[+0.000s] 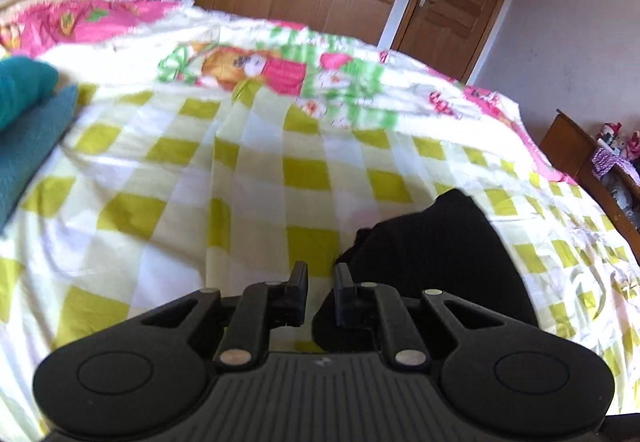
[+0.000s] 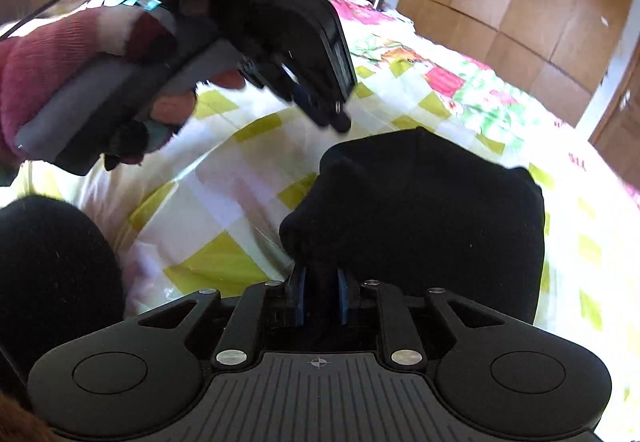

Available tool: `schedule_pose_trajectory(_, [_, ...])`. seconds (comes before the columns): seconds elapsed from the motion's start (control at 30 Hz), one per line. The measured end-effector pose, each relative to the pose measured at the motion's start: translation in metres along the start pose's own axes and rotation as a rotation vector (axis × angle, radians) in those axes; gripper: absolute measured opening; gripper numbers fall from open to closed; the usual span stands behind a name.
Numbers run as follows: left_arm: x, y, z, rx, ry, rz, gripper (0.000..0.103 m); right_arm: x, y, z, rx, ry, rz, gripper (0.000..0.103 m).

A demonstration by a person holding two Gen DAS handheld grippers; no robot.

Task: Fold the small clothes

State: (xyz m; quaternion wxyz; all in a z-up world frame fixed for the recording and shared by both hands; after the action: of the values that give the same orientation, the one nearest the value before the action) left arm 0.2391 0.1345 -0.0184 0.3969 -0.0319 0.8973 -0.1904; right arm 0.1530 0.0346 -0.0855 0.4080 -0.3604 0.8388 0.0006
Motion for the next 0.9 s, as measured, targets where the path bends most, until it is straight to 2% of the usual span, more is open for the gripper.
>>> schedule_pose_trajectory(0.07, [-0.003,-0.029,-0.016,0.074,-0.021,0.057,0.031,-0.004,-0.001,-0.002,-0.009,-0.009,0.048,0.023])
schedule_pose_trajectory(0.13, [0.010,-0.052,-0.013,0.122,0.031,0.114,0.035,-0.006,0.000,-0.006,-0.024,-0.020,0.086,0.028])
schedule_pose_trajectory(0.2, [0.036,-0.063,0.006,0.107,0.115,0.170,0.035,-0.007,-0.001,-0.012,-0.021,-0.033,0.095,0.029])
schedule_pose_trajectory(0.23, [0.052,-0.061,0.020,0.080,0.178,0.187,0.035,-0.007,-0.003,-0.016,-0.022,-0.042,0.100,0.028])
schedule_pose_trajectory(0.27, [0.065,-0.056,0.029,0.050,0.206,0.204,0.037,-0.005,-0.003,-0.023,-0.026,-0.048,0.109,0.028])
schedule_pose_trajectory(0.33, [0.076,-0.052,0.029,0.027,0.170,0.254,0.038,0.004,-0.006,-0.040,-0.050,-0.048,0.139,0.029])
schedule_pose_trajectory(0.43, [0.070,-0.050,0.017,0.032,0.167,0.197,0.041,0.022,-0.029,-0.069,-0.049,-0.055,0.266,0.029])
schedule_pose_trajectory(0.53, [0.058,-0.058,-0.002,0.053,0.121,0.177,0.040,0.040,-0.063,-0.084,0.031,-0.072,0.381,0.029])
schedule_pose_trajectory(0.6, [0.058,-0.070,-0.015,0.071,0.098,0.203,0.040,0.052,-0.077,-0.079,0.107,-0.047,0.393,0.030])
schedule_pose_trajectory(0.67, [0.067,-0.080,-0.018,0.087,0.121,0.244,0.042,0.063,-0.077,-0.074,0.108,-0.025,0.409,0.031])
schedule_pose_trajectory(0.7, [0.075,-0.082,-0.012,0.065,0.148,0.289,0.043,0.066,-0.075,-0.073,0.093,-0.025,0.419,0.031])
schedule_pose_trajectory(0.77, [0.094,-0.075,0.007,-0.037,0.194,0.387,0.045,0.072,-0.067,-0.073,0.065,-0.027,0.412,0.030])
schedule_pose_trajectory(0.8, [0.098,-0.070,0.013,-0.060,0.193,0.406,0.045,0.074,-0.061,-0.070,0.065,-0.021,0.388,0.030])
schedule_pose_trajectory(0.9, [0.090,-0.070,0.012,-0.064,0.189,0.385,0.046,0.078,-0.051,-0.061,0.061,0.015,0.348,0.032])
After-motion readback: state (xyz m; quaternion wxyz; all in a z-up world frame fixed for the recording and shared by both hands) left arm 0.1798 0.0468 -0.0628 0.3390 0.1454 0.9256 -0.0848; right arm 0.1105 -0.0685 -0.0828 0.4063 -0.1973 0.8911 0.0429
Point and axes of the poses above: each gripper's, at about its wrist camera, not at the fingertips, and z roughly the way its jaws point, y to its left, x to its underside, the point moved 8 cm from there along z, roughly the way its jaws point, and after that the axes turned 6 degrees about -z, right-handed, at the moved point
